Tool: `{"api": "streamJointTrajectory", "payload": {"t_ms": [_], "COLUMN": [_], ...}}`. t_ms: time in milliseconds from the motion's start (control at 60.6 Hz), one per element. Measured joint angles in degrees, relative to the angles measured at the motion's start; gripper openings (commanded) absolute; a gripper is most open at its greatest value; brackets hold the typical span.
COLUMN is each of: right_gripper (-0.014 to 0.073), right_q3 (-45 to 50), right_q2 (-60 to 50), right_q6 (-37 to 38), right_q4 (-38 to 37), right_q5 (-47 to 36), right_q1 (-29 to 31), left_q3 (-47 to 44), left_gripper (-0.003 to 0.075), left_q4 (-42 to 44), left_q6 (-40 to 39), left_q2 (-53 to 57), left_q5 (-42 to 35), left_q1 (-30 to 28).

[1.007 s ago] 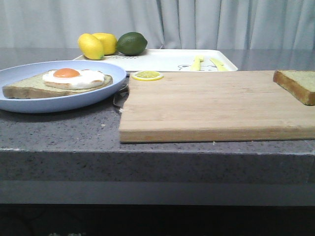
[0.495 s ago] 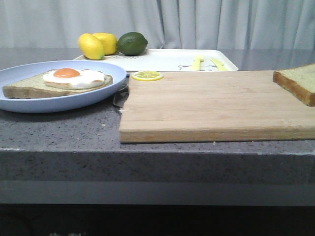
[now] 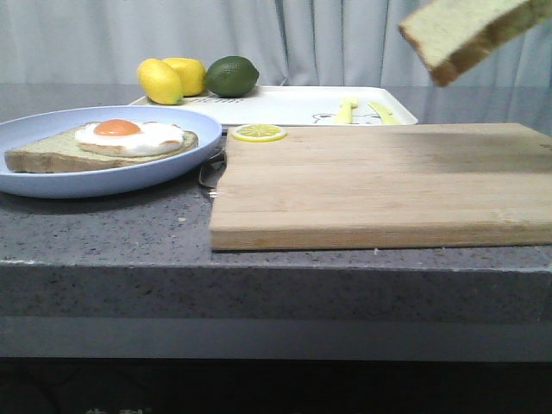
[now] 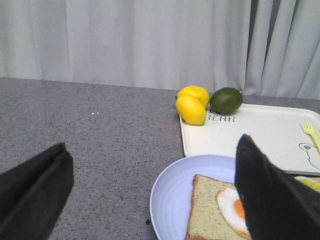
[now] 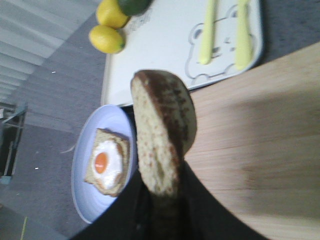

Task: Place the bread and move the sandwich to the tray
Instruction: 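Lift the bread slice and carry it over the blue plate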

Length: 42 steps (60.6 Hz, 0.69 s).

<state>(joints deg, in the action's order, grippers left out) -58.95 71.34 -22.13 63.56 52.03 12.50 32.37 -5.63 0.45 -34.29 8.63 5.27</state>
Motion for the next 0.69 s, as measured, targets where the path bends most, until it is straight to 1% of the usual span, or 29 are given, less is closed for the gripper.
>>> {"api": "streamJointTrajectory", "payload": {"t_ms": [149,281,347,429,512,594,693], "right_gripper": [-0.006,-0.006,-0.006,-0.006,-0.006,-0.006,-0.006], "right_q3": [0.1,0.1,0.1,0.1,-0.89,-3.29,-7.26], "right_q2": [0.14,2.44,4.68,8.84,13.32,18.39,24.31], "right_q6": [-0.74,-1.91,-4.25,-9.51,-14.62,-18.3,-19.61], "right_q4": [8.52,17.26,22.11,29.3,35.54,37.69,38.37], "right_q5": [-6.78,-14.63,-18.1,-21.71,-23.7,-24.15,-24.15], "right_q1": [-9.17,-19.17,-24.12,-30.13,-34.71,-38.39,-41.03], "left_q3": [0.0,0.0,0.0,0.0,0.0,0.09,0.09], "left_gripper": [0.0638,0.0638,0.0638,0.0638,0.0638,0.0638,0.0638], "left_q4": [0.0,0.0,0.0,0.0,0.0,0.0,0.0], "left_q6": [0.0,0.0,0.0,0.0,0.0,0.0,0.0], "left_q2": [0.0,0.0,0.0,0.0,0.0,0.0,0.0], "left_q5": [0.0,0.0,0.0,0.0,0.0,0.0,0.0], "left_q1": [0.0,0.0,0.0,0.0,0.0,0.0,0.0]}}
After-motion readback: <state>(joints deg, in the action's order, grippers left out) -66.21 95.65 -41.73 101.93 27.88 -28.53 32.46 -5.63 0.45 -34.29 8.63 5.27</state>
